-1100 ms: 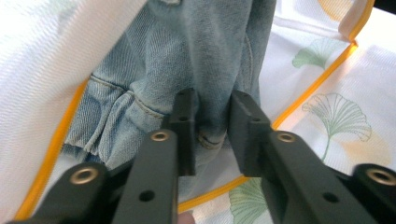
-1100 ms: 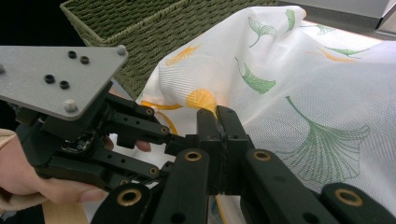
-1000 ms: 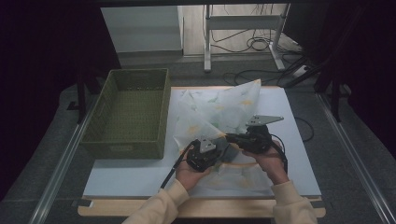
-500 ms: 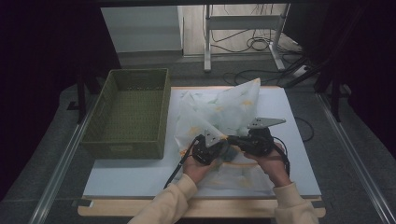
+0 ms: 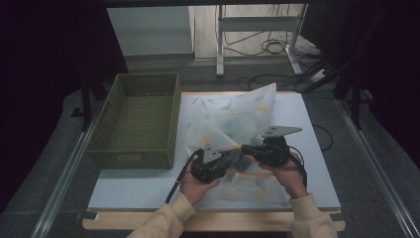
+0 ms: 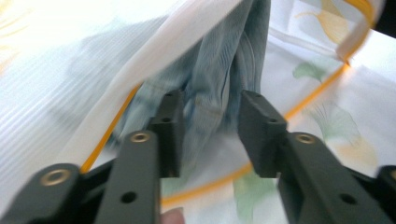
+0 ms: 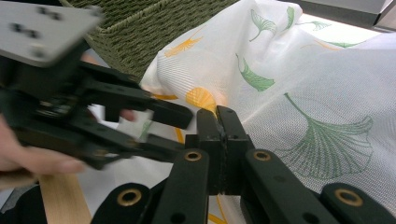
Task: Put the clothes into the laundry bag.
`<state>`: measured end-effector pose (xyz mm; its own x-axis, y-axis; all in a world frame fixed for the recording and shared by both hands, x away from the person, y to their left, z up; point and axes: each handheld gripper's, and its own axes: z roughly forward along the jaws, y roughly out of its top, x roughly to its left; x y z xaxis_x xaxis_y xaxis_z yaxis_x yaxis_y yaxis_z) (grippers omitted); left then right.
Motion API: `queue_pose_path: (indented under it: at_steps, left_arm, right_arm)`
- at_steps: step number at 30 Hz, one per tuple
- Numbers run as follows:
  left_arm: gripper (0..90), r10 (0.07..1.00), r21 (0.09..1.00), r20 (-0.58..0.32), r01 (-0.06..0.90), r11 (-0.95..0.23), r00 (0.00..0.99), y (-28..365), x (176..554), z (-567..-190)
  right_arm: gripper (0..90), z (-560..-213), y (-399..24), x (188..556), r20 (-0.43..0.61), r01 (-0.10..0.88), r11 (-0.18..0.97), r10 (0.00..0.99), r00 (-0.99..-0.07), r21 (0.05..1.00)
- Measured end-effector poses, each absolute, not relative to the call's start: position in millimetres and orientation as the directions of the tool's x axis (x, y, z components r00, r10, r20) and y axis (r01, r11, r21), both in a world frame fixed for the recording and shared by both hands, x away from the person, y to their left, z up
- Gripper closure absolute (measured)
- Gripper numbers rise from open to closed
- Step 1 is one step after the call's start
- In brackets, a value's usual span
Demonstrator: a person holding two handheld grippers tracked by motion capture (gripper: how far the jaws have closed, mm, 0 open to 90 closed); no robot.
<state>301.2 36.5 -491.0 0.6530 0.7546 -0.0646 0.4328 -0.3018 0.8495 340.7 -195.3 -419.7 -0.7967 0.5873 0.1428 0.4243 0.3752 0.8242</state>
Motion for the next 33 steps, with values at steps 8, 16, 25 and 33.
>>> queue_pose_path:
  at_steps: [8,16,25,33]
  left_arm:
    - [48.2,0.774,0.851,-0.083,0.449,-0.273,0.628,77,280,-487]
    - [42.0,0.801,0.830,-0.097,0.493,-0.262,0.590,112,268,-491]
    - [38.7,0.830,0.787,-0.103,0.555,-0.270,0.549,131,266,-507]
    - [40.8,0.831,0.751,-0.131,0.601,-0.273,0.541,128,282,-520]
  right_arm:
    - [89.4,-421,-196,341,0.141,0.428,0.379,0.591,-0.794,0.821]
    - [89.4,-425,-200,342,0.148,0.438,0.377,0.597,-0.789,0.816]
    - [89.4,-425,-199,341,0.142,0.436,0.381,0.598,-0.789,0.815]
    - [89.4,-427,-198,341,0.143,0.439,0.385,0.598,-0.789,0.812]
